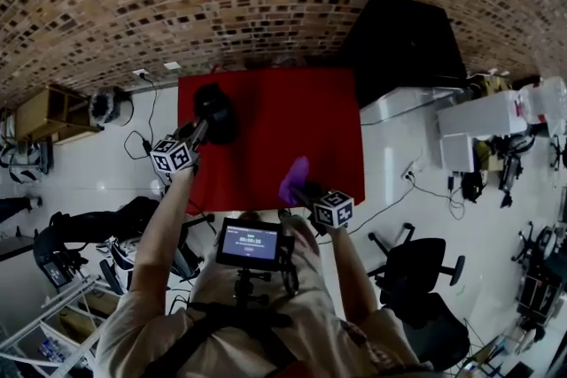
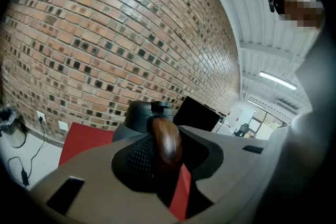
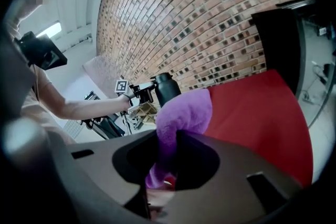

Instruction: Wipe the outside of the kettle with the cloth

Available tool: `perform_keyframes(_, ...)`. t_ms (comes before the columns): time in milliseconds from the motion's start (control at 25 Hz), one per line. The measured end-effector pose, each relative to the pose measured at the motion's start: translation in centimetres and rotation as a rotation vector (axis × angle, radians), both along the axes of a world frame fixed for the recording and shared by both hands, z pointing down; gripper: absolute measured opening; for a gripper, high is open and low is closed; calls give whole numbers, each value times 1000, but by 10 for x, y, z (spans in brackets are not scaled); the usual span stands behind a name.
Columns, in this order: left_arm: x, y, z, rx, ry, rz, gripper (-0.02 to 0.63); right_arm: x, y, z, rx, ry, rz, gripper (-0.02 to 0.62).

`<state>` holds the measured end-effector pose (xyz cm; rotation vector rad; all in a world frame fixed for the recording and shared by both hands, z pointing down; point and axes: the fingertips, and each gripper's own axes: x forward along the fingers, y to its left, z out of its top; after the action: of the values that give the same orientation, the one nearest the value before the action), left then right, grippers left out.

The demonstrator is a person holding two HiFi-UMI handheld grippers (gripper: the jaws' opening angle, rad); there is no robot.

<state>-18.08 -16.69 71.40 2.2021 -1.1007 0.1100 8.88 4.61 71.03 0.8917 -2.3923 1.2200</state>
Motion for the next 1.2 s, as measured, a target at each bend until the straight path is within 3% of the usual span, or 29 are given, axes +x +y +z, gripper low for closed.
perform_keyframes(360, 5, -5, 54, -58, -89, -65, 103, -6, 0, 12, -35, 5, -10, 92)
perform_keyframes(600, 17, -7, 68, -55, -34, -106, 104, -8, 5, 27, -78, 13, -24, 92)
perform_keyframes(720, 29, -2, 69, -20, -36, -75, 104, -8, 7, 33, -93, 17, -31, 92)
perform_keyframes(1000, 48, 26, 70, 33, -128, 49, 106, -10, 10, 39, -106, 27, -38, 92)
perform_keyframes(1200, 48, 46, 78, 17, -166, 47, 110, -20, -1, 33, -86, 16, -47, 92)
